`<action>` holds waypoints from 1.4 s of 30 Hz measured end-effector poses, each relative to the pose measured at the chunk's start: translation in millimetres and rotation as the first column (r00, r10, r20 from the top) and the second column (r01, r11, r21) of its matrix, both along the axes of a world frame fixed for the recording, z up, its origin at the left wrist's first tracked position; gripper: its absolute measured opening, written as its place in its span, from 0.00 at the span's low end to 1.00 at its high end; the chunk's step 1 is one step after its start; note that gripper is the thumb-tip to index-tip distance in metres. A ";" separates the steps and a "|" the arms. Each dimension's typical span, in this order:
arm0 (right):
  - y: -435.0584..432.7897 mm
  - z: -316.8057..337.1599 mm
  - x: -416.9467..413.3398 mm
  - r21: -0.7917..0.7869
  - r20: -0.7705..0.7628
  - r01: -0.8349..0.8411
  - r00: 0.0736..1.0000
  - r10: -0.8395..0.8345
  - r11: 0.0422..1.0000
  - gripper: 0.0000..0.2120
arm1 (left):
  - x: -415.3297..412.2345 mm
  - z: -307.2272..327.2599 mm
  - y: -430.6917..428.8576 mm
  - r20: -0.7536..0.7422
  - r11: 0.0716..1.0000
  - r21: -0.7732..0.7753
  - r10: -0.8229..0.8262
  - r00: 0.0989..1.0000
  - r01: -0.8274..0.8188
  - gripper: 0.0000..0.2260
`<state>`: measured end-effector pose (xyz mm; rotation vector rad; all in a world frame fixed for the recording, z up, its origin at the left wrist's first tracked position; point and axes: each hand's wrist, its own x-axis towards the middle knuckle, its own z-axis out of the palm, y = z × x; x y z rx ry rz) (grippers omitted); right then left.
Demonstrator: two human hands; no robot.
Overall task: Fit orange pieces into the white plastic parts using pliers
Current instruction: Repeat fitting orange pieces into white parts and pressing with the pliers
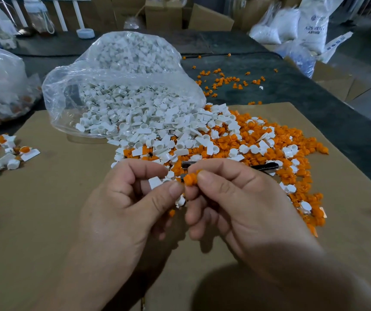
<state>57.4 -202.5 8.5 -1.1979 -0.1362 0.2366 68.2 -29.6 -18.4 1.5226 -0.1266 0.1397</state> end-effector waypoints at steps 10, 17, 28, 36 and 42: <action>0.1 4.7 -9.4 -0.722 0.557 0.451 0.829 0.053 0.525 0.06 | -5.5 0.9 -4.0 -0.018 0.989 0.092 -0.117 0.993 0.119 0.09; 4.6 7.1 -1.7 -0.841 0.532 0.450 0.790 0.304 0.300 0.04 | -8.2 3.8 -8.0 -0.130 0.989 0.065 -0.122 0.984 0.132 0.07; 0.6 -3.1 0.3 -0.861 0.505 0.418 0.770 0.391 0.288 0.08 | -8.7 0.3 -8.6 -0.198 0.991 0.086 -0.081 0.977 0.099 0.06; 0.9 -2.5 -3.3 -0.813 0.582 0.509 0.730 0.357 0.284 0.07 | -9.8 6.1 -8.1 -0.133 0.991 0.037 -0.121 0.984 0.127 0.04; 5.1 -3.0 -1.9 -0.766 0.639 0.544 0.704 0.309 0.344 0.08 | -5.2 4.6 -3.2 -0.077 0.983 0.168 -0.060 0.995 0.073 0.12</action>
